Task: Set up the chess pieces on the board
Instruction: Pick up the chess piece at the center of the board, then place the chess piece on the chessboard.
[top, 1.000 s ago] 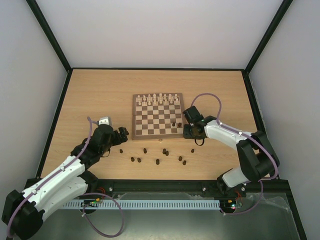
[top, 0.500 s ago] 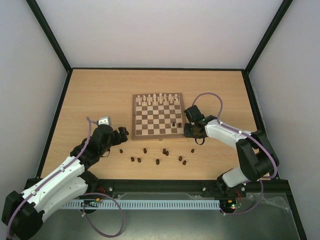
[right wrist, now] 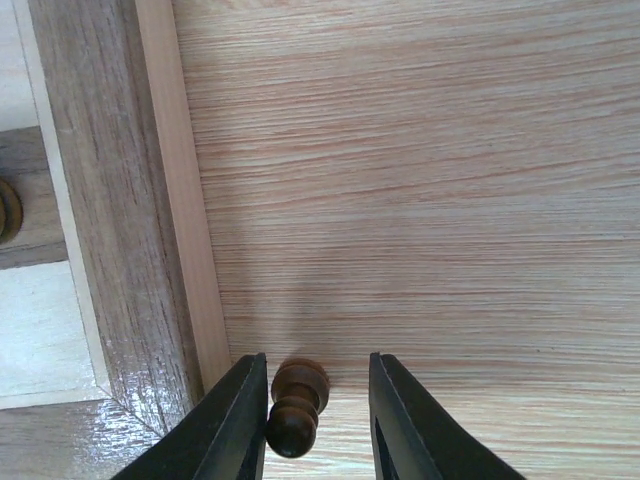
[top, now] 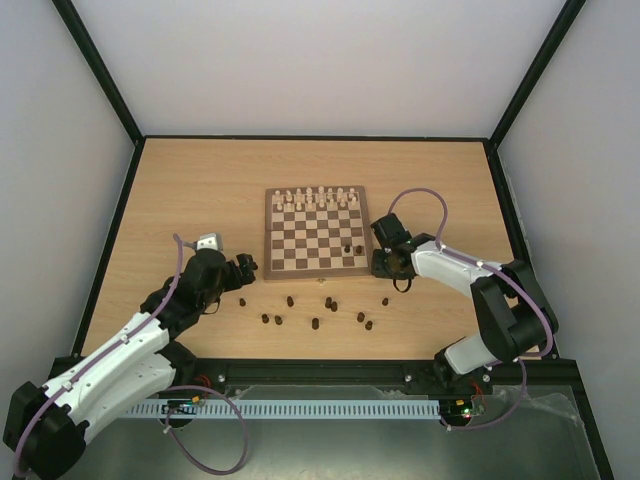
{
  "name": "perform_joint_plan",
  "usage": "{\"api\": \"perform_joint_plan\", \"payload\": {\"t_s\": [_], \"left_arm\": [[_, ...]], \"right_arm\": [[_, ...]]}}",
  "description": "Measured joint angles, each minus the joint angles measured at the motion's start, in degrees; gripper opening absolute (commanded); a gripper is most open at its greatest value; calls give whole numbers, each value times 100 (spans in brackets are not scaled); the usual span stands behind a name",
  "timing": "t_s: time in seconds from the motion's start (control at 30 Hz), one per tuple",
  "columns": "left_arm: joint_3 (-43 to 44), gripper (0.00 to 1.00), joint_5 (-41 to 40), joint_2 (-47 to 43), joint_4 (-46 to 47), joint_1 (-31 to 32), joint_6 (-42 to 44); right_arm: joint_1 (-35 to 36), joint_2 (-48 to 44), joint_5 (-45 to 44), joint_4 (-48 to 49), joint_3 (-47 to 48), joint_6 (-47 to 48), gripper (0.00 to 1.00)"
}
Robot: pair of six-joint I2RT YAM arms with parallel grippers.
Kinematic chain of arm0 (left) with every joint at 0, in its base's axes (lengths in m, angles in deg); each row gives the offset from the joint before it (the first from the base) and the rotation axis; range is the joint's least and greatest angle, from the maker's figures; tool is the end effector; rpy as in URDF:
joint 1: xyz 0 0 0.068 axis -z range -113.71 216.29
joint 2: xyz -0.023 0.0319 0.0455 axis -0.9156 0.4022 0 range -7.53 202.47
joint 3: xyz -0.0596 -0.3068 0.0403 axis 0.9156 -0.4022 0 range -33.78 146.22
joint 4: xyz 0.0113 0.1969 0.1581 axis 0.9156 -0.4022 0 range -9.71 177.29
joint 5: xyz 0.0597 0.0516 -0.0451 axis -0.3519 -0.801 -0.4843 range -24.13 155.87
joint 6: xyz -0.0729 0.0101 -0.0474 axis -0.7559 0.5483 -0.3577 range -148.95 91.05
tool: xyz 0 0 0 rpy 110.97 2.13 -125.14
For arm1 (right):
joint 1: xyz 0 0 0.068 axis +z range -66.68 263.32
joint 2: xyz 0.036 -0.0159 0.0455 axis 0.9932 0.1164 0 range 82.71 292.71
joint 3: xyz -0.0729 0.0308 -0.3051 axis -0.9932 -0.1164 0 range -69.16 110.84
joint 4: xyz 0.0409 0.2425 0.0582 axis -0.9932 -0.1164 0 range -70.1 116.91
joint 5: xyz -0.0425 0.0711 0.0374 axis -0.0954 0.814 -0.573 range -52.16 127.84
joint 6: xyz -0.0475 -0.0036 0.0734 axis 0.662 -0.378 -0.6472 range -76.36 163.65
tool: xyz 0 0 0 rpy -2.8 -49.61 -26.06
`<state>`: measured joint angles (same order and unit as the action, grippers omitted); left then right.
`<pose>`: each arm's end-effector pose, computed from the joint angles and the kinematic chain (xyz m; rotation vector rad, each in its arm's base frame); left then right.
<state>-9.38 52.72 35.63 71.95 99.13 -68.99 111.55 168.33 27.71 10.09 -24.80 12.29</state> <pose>0.1456 -0.0730 0.2211 -0.2703 2.1722 -0.4860 0.2644 0.1265 0.1823 0.1349 2.5653 0.1675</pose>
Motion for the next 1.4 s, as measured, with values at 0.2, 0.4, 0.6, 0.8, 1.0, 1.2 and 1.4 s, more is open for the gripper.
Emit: {"api": "perform_joint_plan", "payload": {"t_s": [0.2, 0.4, 0.6, 0.8, 1.0, 1.2, 1.4], "left_arm": [[0, 99, 0, 0, 0, 0, 0], [0, 99, 0, -2, 0, 0, -4], [0, 99, 0, -33, 0, 0, -2], [0, 99, 2, -39, 0, 0, -4], [0, 99, 2, -39, 0, 0, -2], [0, 99, 2, -37, 0, 0, -4], [0, 99, 2, -24, 4, 0, -9]], "right_arm": [[-4, 0, 2, 2, -17, 7, 22], [-4, 0, 7, 2, -28, 22, 19], [-4, 0, 48, 2, -92, 24, 12], [-4, -13, 85, 0, -103, 20, 1], [-2, -225, 90, -251, -2, 46, 1], [144, -595, 85, -634, 756, 133, 2], [619, -348, 116, -807, 1801, 297, 3]]}}
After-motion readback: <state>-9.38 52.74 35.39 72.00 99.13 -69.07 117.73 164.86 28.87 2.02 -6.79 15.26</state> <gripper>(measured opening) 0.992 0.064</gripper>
